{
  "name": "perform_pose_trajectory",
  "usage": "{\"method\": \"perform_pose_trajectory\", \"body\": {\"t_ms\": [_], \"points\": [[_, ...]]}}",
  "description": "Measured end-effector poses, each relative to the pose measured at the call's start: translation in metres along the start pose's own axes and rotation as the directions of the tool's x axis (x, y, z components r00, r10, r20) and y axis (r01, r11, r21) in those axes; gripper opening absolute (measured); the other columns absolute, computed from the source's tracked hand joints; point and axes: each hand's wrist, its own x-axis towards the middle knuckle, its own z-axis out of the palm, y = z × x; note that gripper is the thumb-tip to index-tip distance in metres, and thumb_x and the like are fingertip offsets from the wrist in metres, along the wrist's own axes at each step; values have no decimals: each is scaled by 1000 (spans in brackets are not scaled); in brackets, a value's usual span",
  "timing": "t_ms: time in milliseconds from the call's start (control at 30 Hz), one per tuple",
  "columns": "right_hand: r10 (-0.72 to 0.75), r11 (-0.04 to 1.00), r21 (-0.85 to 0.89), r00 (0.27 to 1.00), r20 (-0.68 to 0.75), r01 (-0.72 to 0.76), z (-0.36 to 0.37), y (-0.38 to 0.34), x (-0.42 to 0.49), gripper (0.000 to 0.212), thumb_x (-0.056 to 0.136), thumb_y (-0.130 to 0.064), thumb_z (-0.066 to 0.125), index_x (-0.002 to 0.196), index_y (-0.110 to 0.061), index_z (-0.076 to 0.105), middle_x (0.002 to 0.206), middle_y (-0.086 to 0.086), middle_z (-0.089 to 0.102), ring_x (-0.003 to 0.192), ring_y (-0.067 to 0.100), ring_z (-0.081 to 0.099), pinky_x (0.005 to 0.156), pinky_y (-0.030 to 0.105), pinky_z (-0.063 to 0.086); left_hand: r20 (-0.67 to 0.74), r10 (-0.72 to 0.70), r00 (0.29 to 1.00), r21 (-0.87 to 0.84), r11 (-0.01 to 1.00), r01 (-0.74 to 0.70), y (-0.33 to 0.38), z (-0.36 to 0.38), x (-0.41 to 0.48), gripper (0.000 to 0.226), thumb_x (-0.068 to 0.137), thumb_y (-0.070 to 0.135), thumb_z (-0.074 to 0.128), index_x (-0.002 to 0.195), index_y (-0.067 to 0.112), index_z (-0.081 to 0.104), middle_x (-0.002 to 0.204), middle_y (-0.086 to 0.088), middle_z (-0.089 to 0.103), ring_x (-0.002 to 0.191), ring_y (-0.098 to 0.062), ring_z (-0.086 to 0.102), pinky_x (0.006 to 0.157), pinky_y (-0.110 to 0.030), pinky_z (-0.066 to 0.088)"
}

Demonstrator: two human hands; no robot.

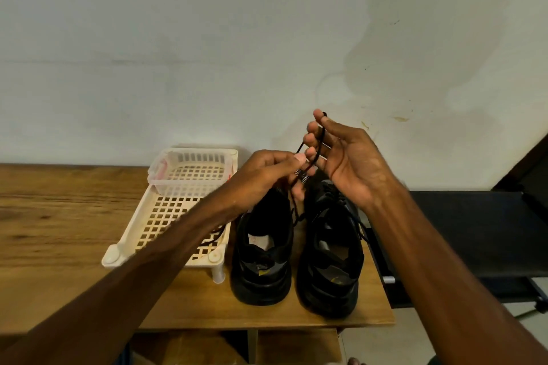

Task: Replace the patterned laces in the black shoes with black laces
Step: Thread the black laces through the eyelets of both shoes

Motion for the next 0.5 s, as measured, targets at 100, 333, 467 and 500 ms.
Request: {"method": "perform_pose_trajectory", "body": {"t_ms": [100, 333, 467, 500], "points": [[-41, 996, -89, 991, -131, 29, -9, -1, 4, 18, 101, -10, 56, 117, -5, 64, 76, 0, 58, 59, 12, 52, 53, 26, 47, -85, -62, 994, 5, 998, 63, -2, -25, -2, 33, 102, 26, 58, 95, -3, 73, 56, 4, 47, 58, -17, 52, 71, -36, 57], [-127, 891, -453, 941, -315, -31, -26, 2, 8, 19, 100, -7, 55, 109, -4, 72, 70, 1, 56, 55, 10, 48, 48, 22, 42, -287, -185, 940, -75, 982, 171, -3, -88, -10, 34, 95, 38, 66, 74, 11, 66, 56, 5, 39, 47, -9, 28, 41, -17, 26], [-198, 804, -592, 916, -348, -51, -34, 3, 11, 20, 98, -8, 55, 102, -7, 75, 69, 0, 58, 52, 8, 47, 46, 21, 38, -308, -184, 933, -153, 978, 143, -7, -106, -13, 30, 97, 34, 64, 89, 6, 71, 65, 3, 50, 52, -7, 34, 42, -15, 29], [-233, 767, -640, 908, -348, -48, -37, 4, 12, 19, 98, -8, 56, 99, -8, 75, 67, 0, 58, 50, 7, 46, 45, 20, 37, -321, -180, 930, -171, 977, 130, -8, -108, -13, 28, 98, 30, 64, 97, 4, 73, 70, 2, 57, 54, -7, 38, 43, -14, 32]]}}
